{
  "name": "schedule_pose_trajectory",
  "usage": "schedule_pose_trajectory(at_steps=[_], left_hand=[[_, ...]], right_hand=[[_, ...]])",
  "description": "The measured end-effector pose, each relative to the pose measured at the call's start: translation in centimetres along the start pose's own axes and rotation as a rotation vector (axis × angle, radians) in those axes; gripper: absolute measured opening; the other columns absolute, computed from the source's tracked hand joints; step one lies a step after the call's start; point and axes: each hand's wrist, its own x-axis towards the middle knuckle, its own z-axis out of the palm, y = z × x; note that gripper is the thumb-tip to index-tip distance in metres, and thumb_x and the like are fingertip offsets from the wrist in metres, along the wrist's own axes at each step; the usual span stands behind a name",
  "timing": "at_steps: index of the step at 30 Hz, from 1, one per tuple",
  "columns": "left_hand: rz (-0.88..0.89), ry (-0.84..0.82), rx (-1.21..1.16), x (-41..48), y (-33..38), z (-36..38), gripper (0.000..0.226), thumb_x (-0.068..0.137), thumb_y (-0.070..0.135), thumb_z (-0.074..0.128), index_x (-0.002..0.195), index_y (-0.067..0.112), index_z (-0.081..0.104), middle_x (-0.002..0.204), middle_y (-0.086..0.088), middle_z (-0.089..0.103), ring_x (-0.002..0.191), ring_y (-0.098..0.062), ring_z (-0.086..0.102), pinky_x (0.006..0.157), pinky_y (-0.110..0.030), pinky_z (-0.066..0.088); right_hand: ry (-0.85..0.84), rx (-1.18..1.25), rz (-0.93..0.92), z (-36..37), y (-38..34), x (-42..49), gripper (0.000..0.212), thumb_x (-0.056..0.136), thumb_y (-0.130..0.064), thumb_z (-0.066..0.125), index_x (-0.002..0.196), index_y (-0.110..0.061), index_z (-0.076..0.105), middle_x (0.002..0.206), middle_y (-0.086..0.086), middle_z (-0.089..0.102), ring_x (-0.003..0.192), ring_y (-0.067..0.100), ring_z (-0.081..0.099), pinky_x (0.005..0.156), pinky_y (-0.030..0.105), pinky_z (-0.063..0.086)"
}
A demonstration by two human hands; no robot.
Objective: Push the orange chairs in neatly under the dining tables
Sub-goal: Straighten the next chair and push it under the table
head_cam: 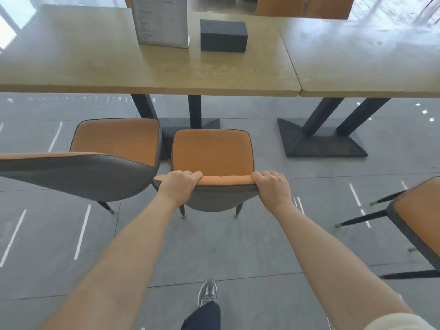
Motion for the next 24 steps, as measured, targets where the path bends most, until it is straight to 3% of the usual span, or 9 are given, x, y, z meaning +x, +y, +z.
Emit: schedule_pose_trajectory(at_steps=[7,12,14,19,21,24], left_hand=[[-0.024,0.013,-0.034,5.3,-0.6,-1.0,0.034,0.087,0.000,0.042,0.119,0.008,0.050,0.102,-0.014,0.065,0.092,-0.032,0.062,0.079,-0.039,0.049],[-0.054,0.036,-0.081,8.1,-0.2,-1.6,0.036,0.086,-0.002,0.044,0.120,0.007,0.051,0.101,-0.016,0.066,0.090,-0.034,0.063,0.080,-0.041,0.052],[-0.062,0.078,-0.110,8.9,0.0,-1.8,0.034,0.084,-0.004,0.047,0.116,0.005,0.055,0.095,-0.018,0.068,0.085,-0.035,0.064,0.076,-0.041,0.053],[-0.043,0.133,-0.085,10.3,1.1,-2.2,0.027,0.062,-0.015,0.063,0.084,0.000,0.064,0.058,-0.017,0.065,0.048,-0.034,0.061,0.046,-0.036,0.051],[-0.040,0.117,-0.078,10.7,1.6,-2.3,0.028,0.059,-0.016,0.065,0.081,0.000,0.065,0.054,-0.017,0.063,0.044,-0.033,0.059,0.043,-0.035,0.050],[-0.037,0.134,-0.100,10.9,1.6,-2.3,0.027,0.067,-0.014,0.061,0.090,-0.001,0.065,0.063,-0.020,0.066,0.053,-0.037,0.063,0.050,-0.038,0.051]], right_hand=[[0.011,-0.004,-0.017,0.0,2.3,5.1,0.037,0.039,0.015,0.080,0.055,-0.007,0.055,0.044,0.009,0.055,0.037,0.029,0.053,0.046,0.031,0.049],[-0.007,0.047,-0.007,-0.3,4.5,8.2,0.023,0.058,0.017,0.070,0.063,-0.001,0.058,0.055,0.017,0.061,0.051,0.036,0.059,0.057,0.039,0.050],[-0.013,0.048,-0.017,-0.2,5.2,9.1,0.025,0.055,0.018,0.071,0.062,-0.002,0.057,0.053,0.016,0.061,0.050,0.036,0.059,0.057,0.038,0.050],[-0.013,0.024,-0.035,0.2,7.2,10.6,0.042,0.030,0.018,0.078,0.053,-0.008,0.053,0.042,0.005,0.053,0.038,0.028,0.051,0.047,0.029,0.047],[-0.018,0.027,-0.040,0.1,7.9,10.9,0.043,0.031,0.017,0.079,0.053,-0.009,0.053,0.042,0.004,0.053,0.037,0.027,0.051,0.047,0.028,0.047],[-0.017,0.030,-0.042,0.1,7.9,11.0,0.040,0.034,0.017,0.078,0.054,-0.007,0.053,0.043,0.006,0.054,0.038,0.028,0.052,0.047,0.030,0.048]])
